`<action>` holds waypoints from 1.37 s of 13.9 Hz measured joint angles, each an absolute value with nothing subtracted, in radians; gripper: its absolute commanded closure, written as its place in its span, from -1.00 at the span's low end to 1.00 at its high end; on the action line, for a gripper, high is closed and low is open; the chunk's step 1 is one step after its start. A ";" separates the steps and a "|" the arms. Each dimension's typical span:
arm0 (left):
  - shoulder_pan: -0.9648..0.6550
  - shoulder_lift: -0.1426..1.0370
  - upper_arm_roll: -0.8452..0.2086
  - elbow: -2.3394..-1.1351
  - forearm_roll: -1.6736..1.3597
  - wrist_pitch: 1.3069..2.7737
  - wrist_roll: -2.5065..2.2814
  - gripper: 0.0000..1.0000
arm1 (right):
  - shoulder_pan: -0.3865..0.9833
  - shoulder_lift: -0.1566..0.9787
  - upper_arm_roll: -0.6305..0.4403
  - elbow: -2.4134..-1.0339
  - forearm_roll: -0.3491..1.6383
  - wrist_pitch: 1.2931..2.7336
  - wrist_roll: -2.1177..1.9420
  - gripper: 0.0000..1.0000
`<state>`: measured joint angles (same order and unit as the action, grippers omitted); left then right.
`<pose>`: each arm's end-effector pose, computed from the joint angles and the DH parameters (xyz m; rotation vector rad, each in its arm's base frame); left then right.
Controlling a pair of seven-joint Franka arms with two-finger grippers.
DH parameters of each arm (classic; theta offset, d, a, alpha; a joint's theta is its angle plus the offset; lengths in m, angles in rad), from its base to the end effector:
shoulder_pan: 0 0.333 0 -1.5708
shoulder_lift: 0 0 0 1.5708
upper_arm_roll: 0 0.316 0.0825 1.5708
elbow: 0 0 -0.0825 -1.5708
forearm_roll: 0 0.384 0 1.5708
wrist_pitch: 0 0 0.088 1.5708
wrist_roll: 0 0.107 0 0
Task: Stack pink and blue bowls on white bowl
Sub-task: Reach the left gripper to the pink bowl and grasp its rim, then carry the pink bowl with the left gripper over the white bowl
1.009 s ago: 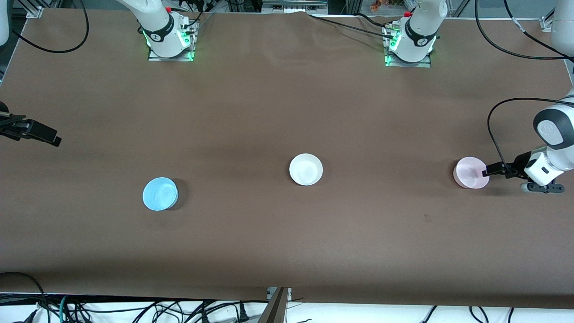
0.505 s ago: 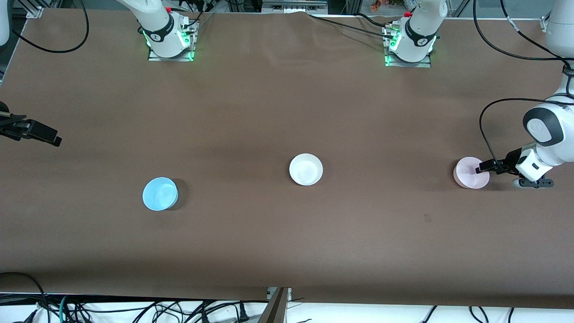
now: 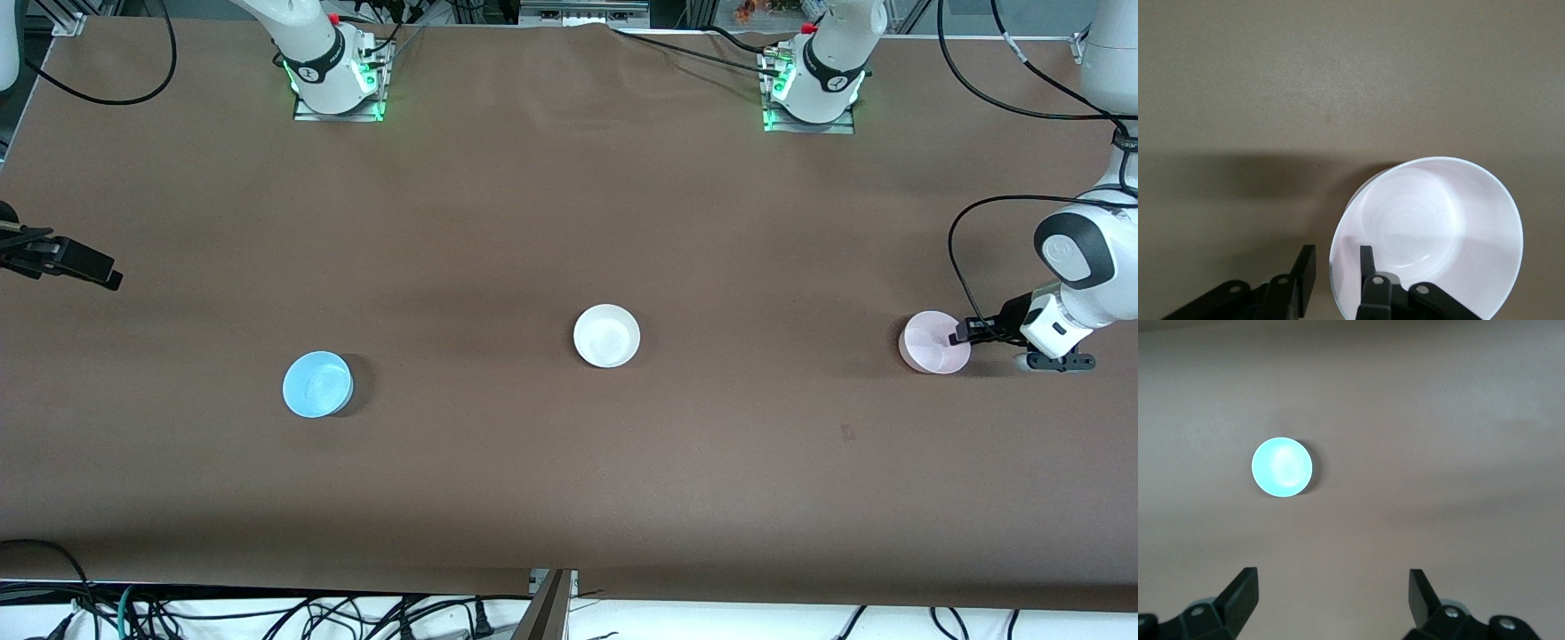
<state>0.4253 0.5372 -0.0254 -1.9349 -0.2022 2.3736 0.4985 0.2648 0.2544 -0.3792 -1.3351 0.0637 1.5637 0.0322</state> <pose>0.5652 0.2370 0.1975 2.9656 0.0845 -0.0378 0.6255 -0.0334 0.5935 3.1051 -0.2110 -0.0147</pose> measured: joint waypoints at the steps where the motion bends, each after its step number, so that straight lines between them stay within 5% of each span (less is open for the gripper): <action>1: 0.426 0.537 -0.025 -1.935 -0.202 2.374 0.499 1.00 | 0.265 0.254 -0.379 -1.335 0.064 1.564 0.032 -0.99; 7: 0.428 0.503 -0.055 -1.915 -0.232 2.303 0.494 1.00 | 0.265 0.254 -0.379 -1.335 0.064 1.564 0.032 -0.99; 14: 0.403 0.460 -0.368 -1.817 -0.237 2.200 0.158 1.00 | 0.264 0.254 -0.379 -1.335 0.064 1.564 0.032 -0.99; 19: 0.193 0.460 -0.407 -1.778 -0.208 2.205 -0.161 1.00 | 0.264 0.254 -0.380 -1.335 0.064 1.564 0.032 -0.99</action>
<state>0.1933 0.4604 -0.4073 -1.7781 -0.2082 2.2053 -0.1615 0.2635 0.2544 -0.3796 -1.3351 0.0637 1.5640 0.0322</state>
